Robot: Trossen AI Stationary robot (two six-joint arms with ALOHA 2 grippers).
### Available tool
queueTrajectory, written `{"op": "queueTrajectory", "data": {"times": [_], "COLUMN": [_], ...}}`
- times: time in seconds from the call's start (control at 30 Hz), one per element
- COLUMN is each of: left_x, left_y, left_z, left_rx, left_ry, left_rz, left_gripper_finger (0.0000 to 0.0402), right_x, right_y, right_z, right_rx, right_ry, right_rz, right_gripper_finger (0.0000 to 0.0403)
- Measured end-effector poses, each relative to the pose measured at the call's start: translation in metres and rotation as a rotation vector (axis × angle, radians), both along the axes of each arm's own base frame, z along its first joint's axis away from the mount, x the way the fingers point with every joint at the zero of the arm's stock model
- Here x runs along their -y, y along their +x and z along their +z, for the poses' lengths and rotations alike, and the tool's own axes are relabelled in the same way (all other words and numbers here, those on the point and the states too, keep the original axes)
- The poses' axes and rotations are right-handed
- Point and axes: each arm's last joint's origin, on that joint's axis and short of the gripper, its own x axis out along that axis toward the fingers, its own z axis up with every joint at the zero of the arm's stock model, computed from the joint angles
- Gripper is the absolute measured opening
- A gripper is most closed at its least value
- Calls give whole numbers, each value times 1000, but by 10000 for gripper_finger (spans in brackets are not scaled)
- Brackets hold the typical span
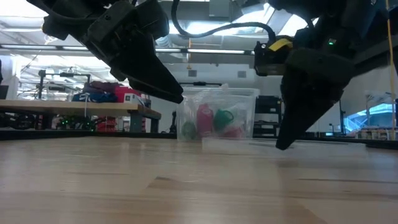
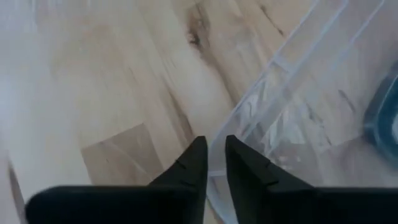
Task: Roll bandage
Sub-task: Close the transparent container
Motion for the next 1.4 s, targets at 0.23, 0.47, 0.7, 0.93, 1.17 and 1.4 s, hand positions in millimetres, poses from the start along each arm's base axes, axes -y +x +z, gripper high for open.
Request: {"op": "queueTrajectory", "data": {"times": [0.23,0.47,0.7,0.93,1.17,1.4], "left_x": [0,0,0,3,13,22], "left_y": [0,0,0,2,2,-8], "left_z": [0,0,0,13,45,64], "left_rx": [1,2,3,47,145,210], "left_ry": [0,-21,-56,-12,128,231], "left_rz": [0,13,36,-9,-122,-124], "left_gripper_finger": [182,182,182,182,182,182], "right_x": [1,1,-5,-22,-29,-30], "right_y": [-1,-1,-3,-2,5,7], "right_z": [-2,-2,-2,19,43,47], "right_rx": [-20,-20,-18,-37,-8,6], "right_ry": [1,-20,-42,-58,-129,-133], "right_rz": [11,33,70,174,216,228], "right_gripper_finger": [31,9,5,3,2,1]}}
